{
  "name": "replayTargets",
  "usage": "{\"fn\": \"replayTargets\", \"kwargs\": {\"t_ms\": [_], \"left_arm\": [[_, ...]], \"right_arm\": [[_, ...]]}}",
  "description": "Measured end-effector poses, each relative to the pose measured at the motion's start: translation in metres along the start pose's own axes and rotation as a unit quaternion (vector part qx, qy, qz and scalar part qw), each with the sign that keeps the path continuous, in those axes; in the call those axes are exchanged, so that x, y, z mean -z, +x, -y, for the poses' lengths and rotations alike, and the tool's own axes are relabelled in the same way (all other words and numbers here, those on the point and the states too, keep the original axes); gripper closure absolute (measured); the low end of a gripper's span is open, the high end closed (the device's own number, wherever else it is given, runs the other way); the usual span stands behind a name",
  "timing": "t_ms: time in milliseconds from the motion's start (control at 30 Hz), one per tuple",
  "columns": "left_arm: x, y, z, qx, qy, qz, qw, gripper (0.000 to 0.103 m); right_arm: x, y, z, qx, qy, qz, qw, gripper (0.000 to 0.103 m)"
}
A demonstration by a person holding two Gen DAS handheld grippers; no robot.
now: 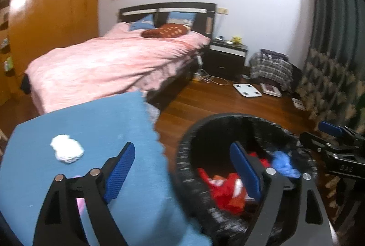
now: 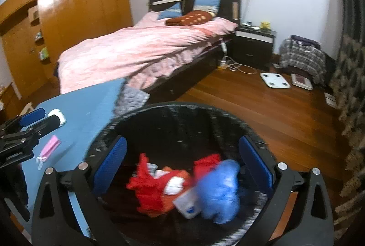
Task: Collect trash
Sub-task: 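Move both tools back to the white tissue and pink mask on the table, then grasp the pink mask with the right tool while the left tool grasps the white tissue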
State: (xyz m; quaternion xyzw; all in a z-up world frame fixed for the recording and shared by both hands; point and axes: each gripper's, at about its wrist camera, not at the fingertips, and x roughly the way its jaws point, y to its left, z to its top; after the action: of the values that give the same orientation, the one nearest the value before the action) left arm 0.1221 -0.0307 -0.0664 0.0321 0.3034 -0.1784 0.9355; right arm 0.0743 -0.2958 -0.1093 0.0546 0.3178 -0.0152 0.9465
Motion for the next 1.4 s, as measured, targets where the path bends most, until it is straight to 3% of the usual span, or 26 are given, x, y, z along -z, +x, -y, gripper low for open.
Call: {"fn": "replayTargets", "kwargs": {"t_ms": [433, 700, 1033, 1400], "left_arm": [[0.027, -0.044, -0.103, -0.116, -0.047, 0.007, 0.9921, 0.019], [0.055, -0.054, -0.154, -0.163, -0.082, -0.001, 0.9833, 0.019], [0.083, -0.057, -0.210, -0.204, -0.109, -0.014, 0.9728, 0.019], [0.096, -0.054, -0.243, -0.217, -0.126, -0.022, 0.9677, 0.019]], "right_arm": [[-0.013, 0.019, -0.114, -0.106, -0.063, -0.006, 0.992, 0.007], [-0.014, 0.040, -0.195, -0.156, -0.108, -0.012, 0.982, 0.007], [0.000, 0.092, -0.262, -0.168, -0.120, -0.051, 0.977, 0.007], [0.030, 0.142, -0.301, -0.158, -0.128, -0.118, 0.972, 0.007]]}}
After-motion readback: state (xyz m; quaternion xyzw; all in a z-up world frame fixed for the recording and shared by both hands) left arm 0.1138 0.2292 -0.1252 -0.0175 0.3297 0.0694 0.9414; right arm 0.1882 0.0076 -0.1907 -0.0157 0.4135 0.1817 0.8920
